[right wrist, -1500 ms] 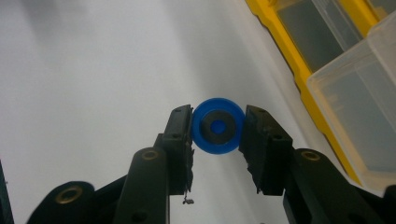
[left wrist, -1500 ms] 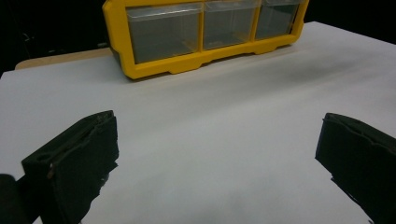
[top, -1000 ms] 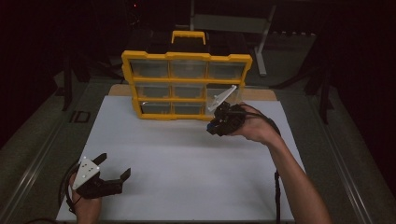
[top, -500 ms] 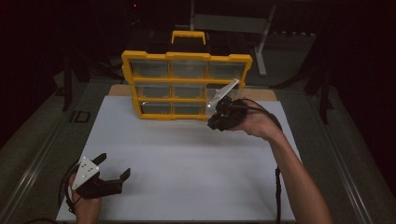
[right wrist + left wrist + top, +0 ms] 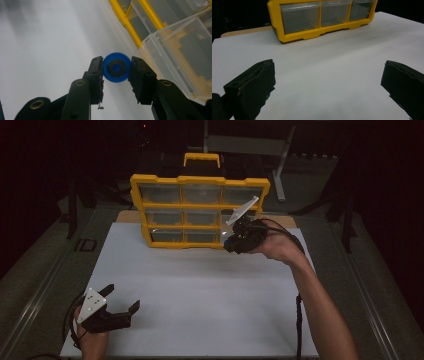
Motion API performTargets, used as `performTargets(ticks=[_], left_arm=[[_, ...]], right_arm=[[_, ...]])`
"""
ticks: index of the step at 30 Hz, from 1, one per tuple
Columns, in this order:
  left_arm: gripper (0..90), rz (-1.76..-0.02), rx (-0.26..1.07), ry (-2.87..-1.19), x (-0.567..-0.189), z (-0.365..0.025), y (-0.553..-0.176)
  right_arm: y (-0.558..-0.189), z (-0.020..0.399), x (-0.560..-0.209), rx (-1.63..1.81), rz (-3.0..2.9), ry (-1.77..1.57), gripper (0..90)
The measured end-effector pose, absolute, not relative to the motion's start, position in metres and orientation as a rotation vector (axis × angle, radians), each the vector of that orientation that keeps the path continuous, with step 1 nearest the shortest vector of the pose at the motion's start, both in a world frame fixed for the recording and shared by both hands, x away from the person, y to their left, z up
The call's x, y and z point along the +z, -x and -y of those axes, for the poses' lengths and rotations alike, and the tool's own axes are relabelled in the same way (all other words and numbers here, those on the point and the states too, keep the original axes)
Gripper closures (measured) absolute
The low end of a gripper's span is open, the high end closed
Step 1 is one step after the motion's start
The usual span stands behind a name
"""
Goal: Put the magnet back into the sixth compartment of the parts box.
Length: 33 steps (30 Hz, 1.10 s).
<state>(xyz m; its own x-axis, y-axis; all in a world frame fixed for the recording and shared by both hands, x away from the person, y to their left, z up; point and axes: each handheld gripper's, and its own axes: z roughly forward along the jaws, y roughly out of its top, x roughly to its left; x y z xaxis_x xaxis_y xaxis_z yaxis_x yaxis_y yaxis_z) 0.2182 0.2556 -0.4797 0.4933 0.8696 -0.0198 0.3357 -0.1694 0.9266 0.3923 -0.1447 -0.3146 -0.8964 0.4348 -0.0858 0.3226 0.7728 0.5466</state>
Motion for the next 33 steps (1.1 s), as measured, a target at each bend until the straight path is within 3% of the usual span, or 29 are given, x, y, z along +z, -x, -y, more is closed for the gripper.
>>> performTargets(ticks=[33], left_arm=[[0.0, -1.024, 0.666, -1.736, -0.48, -0.255, -0.218]], right_arm=[[-0.43, 0.166, -0.278, 0.804, -2.633, -0.773, 63.4]])
